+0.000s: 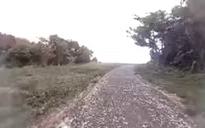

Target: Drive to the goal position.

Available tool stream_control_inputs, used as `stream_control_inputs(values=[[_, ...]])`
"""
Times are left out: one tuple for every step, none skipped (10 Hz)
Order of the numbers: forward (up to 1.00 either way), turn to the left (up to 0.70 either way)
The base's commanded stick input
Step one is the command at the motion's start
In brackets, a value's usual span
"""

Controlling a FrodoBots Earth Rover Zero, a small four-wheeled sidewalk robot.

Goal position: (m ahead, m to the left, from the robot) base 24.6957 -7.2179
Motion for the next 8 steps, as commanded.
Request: stream_control_inputs(values=[[0.85,0.00],[0.85,0.00],[0.85,0.00],[0.85,0.00],[0.85,0.00],[0.85,0.00],[0.85,0.00],[0.85,0.00]])
